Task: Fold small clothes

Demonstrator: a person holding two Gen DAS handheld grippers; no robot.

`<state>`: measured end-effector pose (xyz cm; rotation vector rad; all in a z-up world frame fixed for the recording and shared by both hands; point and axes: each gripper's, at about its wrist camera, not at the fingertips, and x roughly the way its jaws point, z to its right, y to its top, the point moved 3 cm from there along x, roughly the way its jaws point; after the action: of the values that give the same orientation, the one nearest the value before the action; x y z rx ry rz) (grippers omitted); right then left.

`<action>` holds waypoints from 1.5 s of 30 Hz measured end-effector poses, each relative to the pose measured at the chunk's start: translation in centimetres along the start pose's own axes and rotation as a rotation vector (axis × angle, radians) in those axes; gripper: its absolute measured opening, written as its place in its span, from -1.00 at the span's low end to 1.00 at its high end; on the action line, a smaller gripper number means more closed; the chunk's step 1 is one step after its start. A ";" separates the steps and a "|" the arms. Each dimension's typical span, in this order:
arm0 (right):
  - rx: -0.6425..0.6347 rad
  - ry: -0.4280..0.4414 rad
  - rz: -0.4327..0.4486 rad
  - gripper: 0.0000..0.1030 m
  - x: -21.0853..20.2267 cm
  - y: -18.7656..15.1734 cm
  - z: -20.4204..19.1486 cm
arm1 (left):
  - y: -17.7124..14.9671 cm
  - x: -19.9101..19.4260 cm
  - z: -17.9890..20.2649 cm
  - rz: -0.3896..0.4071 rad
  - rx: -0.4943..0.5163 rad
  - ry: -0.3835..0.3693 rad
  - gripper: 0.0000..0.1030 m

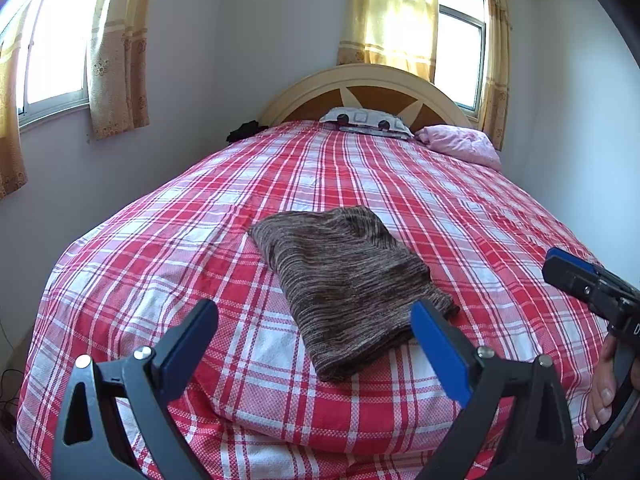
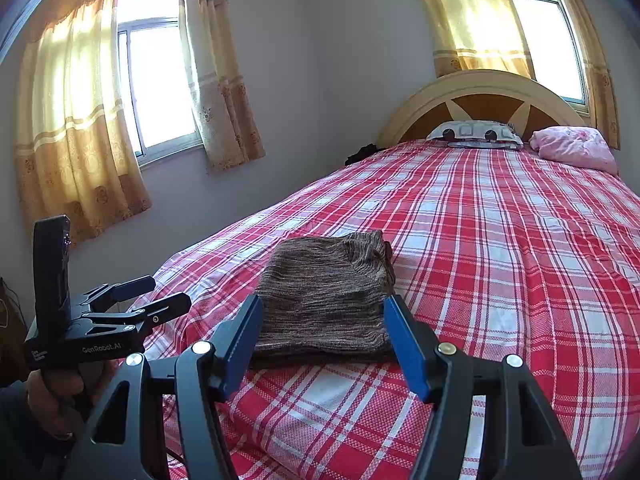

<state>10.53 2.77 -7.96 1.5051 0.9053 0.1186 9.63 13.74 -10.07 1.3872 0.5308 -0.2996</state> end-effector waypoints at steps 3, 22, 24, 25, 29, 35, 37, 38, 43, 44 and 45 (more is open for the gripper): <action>-0.002 0.000 0.004 0.24 -0.1 -0.1 -0.1 | -0.1 0.0 0.1 0.002 -0.001 0.001 0.93; 0.005 -0.018 0.051 0.24 -1.2 0.0 -0.3 | 0.6 -0.5 -0.3 0.018 0.023 0.030 1.00; -0.001 -0.025 0.061 0.24 -1.4 0.1 -0.3 | 0.9 -0.9 -0.3 0.034 0.028 0.030 1.00; -0.004 -0.027 0.063 0.24 -1.5 0.1 -0.4 | 1.1 -1.1 -0.4 0.039 0.031 0.031 1.00; -0.022 -0.034 0.076 0.24 -1.8 0.2 -0.8 | 1.8 -1.9 -0.6 0.069 0.031 0.035 1.00; -0.037 -0.029 0.081 0.24 -2.0 0.2 -1.3 | 2.1 -2.0 -1.0 0.079 0.019 0.039 1.00; -0.036 -0.028 0.083 0.24 -2.0 0.2 -1.3 | 1.9 -1.8 -1.0 0.074 0.016 0.029 1.00; -0.037 -0.029 0.083 0.24 -2.0 0.2 -1.3 | 1.8 -1.8 -1.1 0.076 0.015 0.026 1.00; -0.033 -0.028 0.079 0.24 -2.0 0.1 -1.2 | 1.7 -1.7 -1.0 0.082 0.017 0.019 1.00; -0.032 -0.028 0.078 0.24 -2.0 0.1 -1.2 | 1.7 -1.8 -1.0 0.086 0.021 0.021 1.00; -0.032 -0.028 0.076 0.24 -2.0 0.1 -1.2 | 1.7 -1.8 -0.9 0.089 0.026 0.023 1.00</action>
<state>8.52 2.56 -6.79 1.5089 0.8205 0.1664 8.79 14.73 -7.76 1.4367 0.4836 -0.2191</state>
